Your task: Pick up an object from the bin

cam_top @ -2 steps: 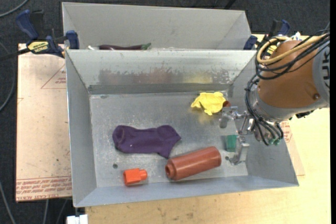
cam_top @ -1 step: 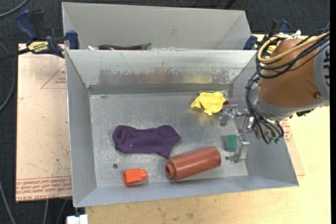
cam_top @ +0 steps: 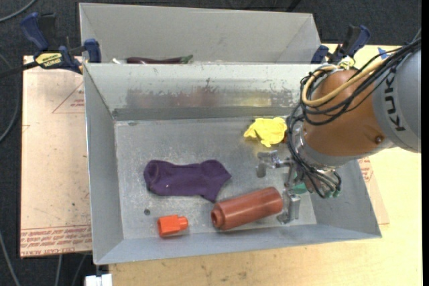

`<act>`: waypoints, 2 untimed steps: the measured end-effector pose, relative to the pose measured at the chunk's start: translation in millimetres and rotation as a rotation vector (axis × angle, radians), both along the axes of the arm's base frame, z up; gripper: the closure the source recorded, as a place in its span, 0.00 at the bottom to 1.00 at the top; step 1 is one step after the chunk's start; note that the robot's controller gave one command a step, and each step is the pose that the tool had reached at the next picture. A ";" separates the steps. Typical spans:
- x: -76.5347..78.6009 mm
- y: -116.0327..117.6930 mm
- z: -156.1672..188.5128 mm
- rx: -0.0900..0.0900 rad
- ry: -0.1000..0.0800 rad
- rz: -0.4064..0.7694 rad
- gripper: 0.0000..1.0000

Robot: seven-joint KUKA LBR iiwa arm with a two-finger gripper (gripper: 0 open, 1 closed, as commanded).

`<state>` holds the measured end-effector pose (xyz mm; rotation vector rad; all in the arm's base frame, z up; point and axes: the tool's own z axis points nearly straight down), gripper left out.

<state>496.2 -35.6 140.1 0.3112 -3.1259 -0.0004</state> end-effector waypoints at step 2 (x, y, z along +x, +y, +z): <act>-4.8 23.0 -8.5 0.001 0.000 0.129 0.00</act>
Offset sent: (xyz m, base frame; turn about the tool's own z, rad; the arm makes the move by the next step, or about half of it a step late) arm -0.0056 0.0232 -0.0176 -0.1482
